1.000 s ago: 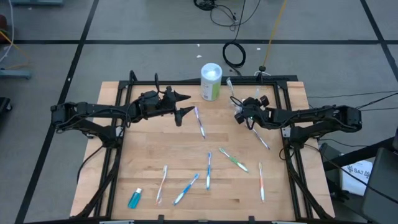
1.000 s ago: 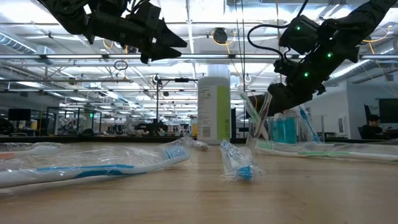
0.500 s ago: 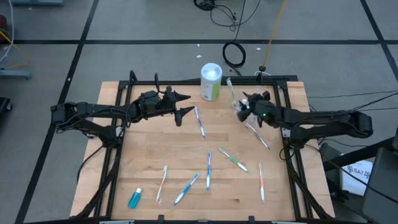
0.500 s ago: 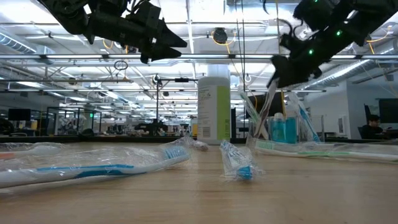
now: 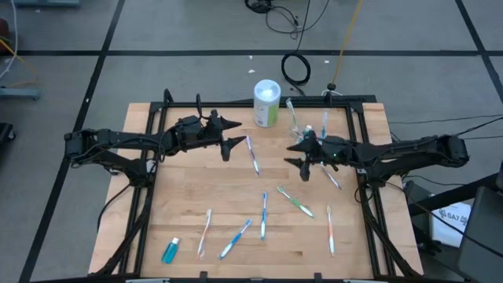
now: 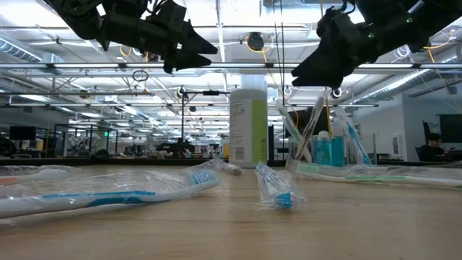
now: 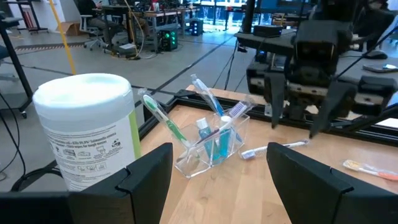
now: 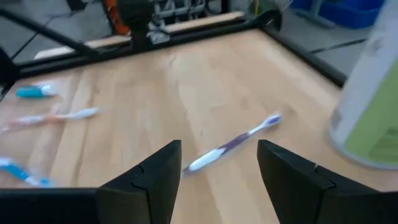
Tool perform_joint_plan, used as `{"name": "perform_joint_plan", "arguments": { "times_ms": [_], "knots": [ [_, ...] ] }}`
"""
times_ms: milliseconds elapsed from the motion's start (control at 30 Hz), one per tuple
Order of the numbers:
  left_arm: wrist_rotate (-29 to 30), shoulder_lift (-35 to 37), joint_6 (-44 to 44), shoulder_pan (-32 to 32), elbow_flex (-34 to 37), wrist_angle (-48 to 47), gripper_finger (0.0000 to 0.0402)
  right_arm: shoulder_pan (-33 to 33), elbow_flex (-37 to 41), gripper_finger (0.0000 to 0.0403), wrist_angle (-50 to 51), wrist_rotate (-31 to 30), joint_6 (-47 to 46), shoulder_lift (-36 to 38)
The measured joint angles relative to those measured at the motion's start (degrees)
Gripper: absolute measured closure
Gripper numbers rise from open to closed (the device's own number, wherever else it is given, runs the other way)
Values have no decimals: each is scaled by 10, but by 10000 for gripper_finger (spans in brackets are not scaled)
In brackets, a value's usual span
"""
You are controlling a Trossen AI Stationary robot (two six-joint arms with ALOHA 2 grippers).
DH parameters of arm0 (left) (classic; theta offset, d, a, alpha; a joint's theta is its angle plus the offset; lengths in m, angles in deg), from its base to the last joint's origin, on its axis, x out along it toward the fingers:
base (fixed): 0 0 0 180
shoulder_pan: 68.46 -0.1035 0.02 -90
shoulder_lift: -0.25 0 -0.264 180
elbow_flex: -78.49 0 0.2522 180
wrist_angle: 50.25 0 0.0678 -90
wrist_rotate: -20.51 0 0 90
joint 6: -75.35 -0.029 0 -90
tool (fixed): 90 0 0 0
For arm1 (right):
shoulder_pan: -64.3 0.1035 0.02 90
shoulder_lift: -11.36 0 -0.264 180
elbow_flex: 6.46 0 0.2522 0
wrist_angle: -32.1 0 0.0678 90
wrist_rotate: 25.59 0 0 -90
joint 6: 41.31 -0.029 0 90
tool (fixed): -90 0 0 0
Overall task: Pick & Place toothbrushing station
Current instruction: Put the left orange toothbrush into the transparent organizer
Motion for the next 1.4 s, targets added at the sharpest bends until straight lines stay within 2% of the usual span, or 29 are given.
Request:
{"name": "perform_joint_plan", "arguments": {
  "times_ms": [333, 500, 767, 900, 1000, 1200, 1400],
  "knots": [
    [-2, 0, 0, 26, 0, -31, 133, 71, 0, 202, -55, 0, -2, -58],
    [-2, 0, 5, 43, 0, -81, 133, 106, 0, 202, -97, 0, -2, -95],
    [-1, 0, 19, 67, 0, -195, 133, 132, 0, 202, -99, -1, -2, -143],
    [-3, 0, 78, 84, 0, -265, 133, 132, 0, 202, -108, -1, -2, -170],
    [-34, 0, 133, 102, 0, -341, 133, 132, 0, 202, -116, -1, -2, -190],
    [-112, 0, 332, 156, 0, -449, 133, 132, 0, 202, -127, -2, 9, -206],
    [-133, -6, 523, 244, 0, -462, 133, 131, 0, 202, -127, -2, 15, -206]
  ]
}}
